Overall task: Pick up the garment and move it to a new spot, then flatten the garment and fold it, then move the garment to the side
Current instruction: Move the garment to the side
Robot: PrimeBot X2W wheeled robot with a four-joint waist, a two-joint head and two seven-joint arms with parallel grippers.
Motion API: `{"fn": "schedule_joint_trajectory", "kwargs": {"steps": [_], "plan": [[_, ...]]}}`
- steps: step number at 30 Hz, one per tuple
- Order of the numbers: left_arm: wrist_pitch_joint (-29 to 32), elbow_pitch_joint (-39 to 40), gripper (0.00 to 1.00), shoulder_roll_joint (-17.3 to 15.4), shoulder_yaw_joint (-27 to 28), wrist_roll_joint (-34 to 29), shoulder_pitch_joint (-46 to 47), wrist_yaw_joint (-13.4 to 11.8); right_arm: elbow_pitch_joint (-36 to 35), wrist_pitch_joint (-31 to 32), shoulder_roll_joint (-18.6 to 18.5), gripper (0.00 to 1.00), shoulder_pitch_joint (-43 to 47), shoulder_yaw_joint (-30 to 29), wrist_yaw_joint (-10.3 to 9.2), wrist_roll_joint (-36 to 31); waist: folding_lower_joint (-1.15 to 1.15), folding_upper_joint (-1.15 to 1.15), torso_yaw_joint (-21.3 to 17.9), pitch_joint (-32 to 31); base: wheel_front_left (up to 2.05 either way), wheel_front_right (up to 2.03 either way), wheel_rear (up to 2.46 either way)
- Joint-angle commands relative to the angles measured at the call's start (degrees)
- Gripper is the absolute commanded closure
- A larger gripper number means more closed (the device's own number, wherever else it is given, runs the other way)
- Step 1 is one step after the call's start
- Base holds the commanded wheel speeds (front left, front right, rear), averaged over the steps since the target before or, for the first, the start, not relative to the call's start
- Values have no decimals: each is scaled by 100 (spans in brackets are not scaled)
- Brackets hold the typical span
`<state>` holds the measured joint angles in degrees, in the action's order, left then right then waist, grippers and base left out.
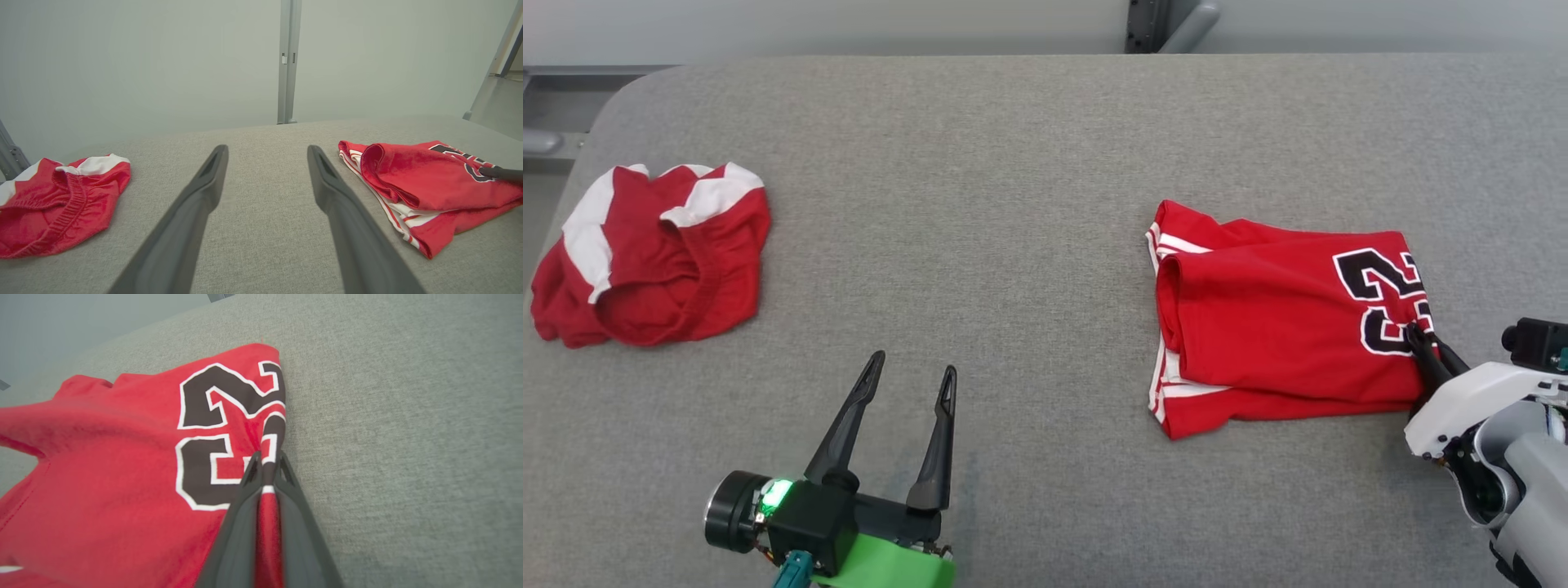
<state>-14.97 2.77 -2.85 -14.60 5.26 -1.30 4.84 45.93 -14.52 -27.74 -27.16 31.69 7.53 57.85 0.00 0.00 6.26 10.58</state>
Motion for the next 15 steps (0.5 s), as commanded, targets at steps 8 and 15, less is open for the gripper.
{"fn": "schedule_joint_trajectory", "kwargs": {"steps": [8,15], "plan": [[-18,105,0,-55,114,-235,174,150,-199,-76,51,100,-393,-134,-8,-485,0,0,-1047,302,0,0,0],[-18,176,0,-210,111,-313,355,216,-472,-78,295,100,-449,-458,-8,-1007,0,0,-1840,576,0,0,0]]}}
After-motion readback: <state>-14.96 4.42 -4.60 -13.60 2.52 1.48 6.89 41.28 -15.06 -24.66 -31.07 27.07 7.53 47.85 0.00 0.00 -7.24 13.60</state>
